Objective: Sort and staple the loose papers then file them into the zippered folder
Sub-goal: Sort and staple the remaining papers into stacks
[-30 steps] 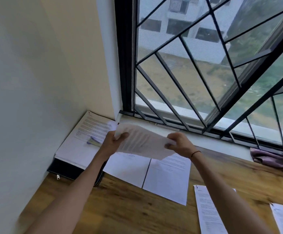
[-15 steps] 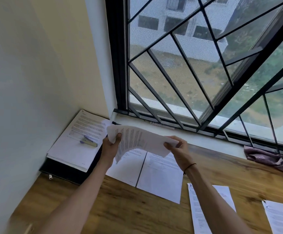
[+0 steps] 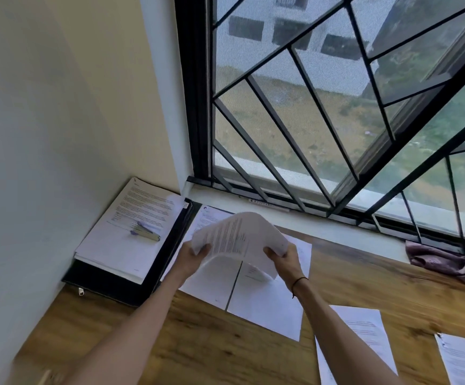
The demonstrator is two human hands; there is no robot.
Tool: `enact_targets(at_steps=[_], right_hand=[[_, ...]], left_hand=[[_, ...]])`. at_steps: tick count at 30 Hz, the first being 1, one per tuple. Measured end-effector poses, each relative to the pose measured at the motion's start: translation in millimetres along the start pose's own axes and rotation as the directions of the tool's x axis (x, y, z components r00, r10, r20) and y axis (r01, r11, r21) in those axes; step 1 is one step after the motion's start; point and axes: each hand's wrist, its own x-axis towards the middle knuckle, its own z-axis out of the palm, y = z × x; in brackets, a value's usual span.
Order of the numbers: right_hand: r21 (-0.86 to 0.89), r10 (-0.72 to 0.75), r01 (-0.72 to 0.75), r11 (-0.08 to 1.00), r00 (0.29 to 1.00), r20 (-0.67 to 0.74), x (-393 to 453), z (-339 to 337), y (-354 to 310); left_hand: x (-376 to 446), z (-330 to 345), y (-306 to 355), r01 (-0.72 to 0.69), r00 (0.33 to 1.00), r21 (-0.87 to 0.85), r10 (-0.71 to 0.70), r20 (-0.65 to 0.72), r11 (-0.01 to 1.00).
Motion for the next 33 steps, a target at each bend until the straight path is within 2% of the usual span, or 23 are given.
enact_targets(at_steps=[3,7,11,13,16,18,21,25,27,29,31,33], right_hand=[[0.003,-0.008,0.008,1.000,0.997,-0.081,4,3,2],[-0.002,-0.022,0.022,1.000,0.994,-0.105,14,-4,-8],[0.116,0.034,-0.017,0.993,0.989,-0.144,20,-17,-6],[0.214,0.113,-0.080,0.974,0.983,-0.146,17,-20,2],[0.358,0.224,-0.176,0.917,0.970,-0.097,-3,-8,17],[0.441,0.286,-0.233,0.867,0.957,-0.056,-21,10,31],[0.523,0.340,-0.306,0.795,0.940,0.034,-52,31,45],[0.433,0.374,-0.335,0.837,0.927,-0.007,-69,27,51],[0.325,0.332,-0.299,0.897,0.942,-0.049,-65,16,50],[0.174,0.263,-0.260,0.950,0.965,0.003,-61,8,46],[-0.046,0.205,-0.202,0.978,0.972,0.112,-58,11,45],[-0.277,0.158,-0.112,0.954,0.976,0.151,-58,23,46]], left_hand=[[4,1,0,-0.017,0.999,-0.015,0.017,-0.029,1.000],[11,-11,20,-0.063,0.997,0.000,0.063,-0.042,0.998],[13,-36,28,-0.043,0.997,-0.067,0.039,-0.063,0.997],[6,-44,21,0.048,0.998,-0.204,-0.052,-0.017,0.978],[-9,-38,6,0.208,0.974,-0.373,-0.156,0.164,0.904],[-18,-22,-4,0.262,0.955,-0.371,-0.185,0.230,0.891],[-23,-3,-19,0.253,0.952,-0.211,-0.204,0.228,0.944],[-26,-15,-29,0.263,0.958,0.004,-0.261,0.118,0.965],[-28,-26,-37,0.286,0.949,0.070,-0.293,0.115,0.956],[-35,-32,-43,0.327,0.931,0.142,-0.344,0.123,0.934],[-45,-33,-48,0.349,0.912,0.189,-0.379,0.155,0.918],[-53,-30,-54,0.355,0.903,0.197,-0.390,0.178,0.914]])
